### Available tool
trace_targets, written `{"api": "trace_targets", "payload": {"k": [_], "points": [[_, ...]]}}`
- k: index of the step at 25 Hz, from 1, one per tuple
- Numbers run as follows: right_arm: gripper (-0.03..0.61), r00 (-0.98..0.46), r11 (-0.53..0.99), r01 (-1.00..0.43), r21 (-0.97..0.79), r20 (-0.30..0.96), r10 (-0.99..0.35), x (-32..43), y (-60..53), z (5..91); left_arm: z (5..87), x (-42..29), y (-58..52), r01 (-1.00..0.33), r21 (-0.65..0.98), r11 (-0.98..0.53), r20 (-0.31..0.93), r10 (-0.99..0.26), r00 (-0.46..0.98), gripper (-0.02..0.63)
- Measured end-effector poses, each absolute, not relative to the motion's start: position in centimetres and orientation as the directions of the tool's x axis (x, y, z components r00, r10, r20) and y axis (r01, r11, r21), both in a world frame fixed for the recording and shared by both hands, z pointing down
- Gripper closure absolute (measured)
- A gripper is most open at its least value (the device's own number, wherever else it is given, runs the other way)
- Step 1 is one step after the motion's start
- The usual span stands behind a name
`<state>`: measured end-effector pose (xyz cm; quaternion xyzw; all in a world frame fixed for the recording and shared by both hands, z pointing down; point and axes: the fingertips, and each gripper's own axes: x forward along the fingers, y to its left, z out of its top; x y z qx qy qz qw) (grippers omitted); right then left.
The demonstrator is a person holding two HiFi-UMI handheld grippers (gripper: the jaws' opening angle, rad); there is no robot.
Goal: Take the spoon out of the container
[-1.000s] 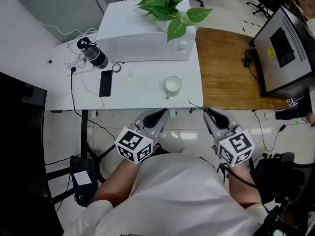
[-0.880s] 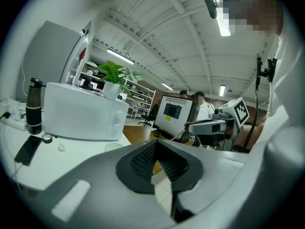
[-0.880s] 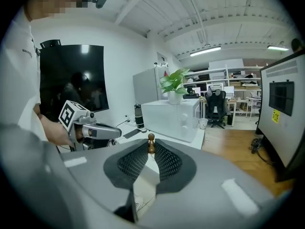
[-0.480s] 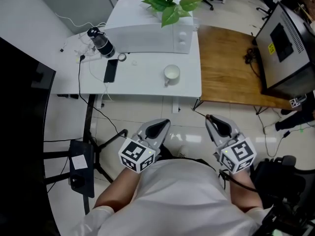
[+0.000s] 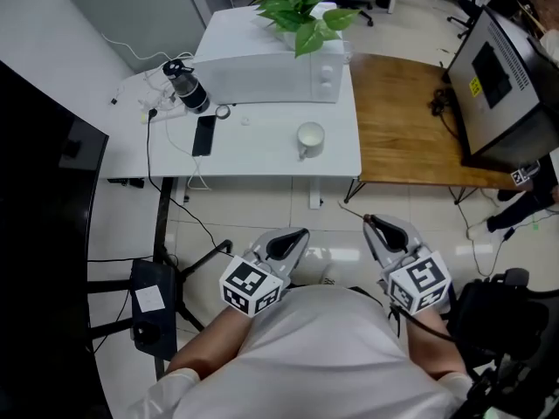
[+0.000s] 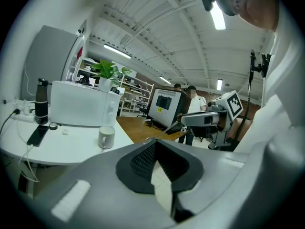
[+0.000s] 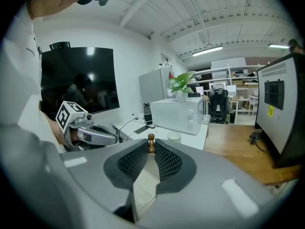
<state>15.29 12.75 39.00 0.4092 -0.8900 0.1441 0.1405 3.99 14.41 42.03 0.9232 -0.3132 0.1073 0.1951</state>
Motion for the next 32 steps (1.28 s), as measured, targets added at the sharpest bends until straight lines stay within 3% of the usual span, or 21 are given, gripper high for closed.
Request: {"api": "trace_targets", "payload": {"k": [32], "points": [[0.531,-0.562,0.562,-0.817,-0.130,0.399,-0.725,10.4,14.4,38.9,41.2,-0.2,14.4,-0.552,0.332,-0.765,0.284,-0.477,0.832,0.610]]}}
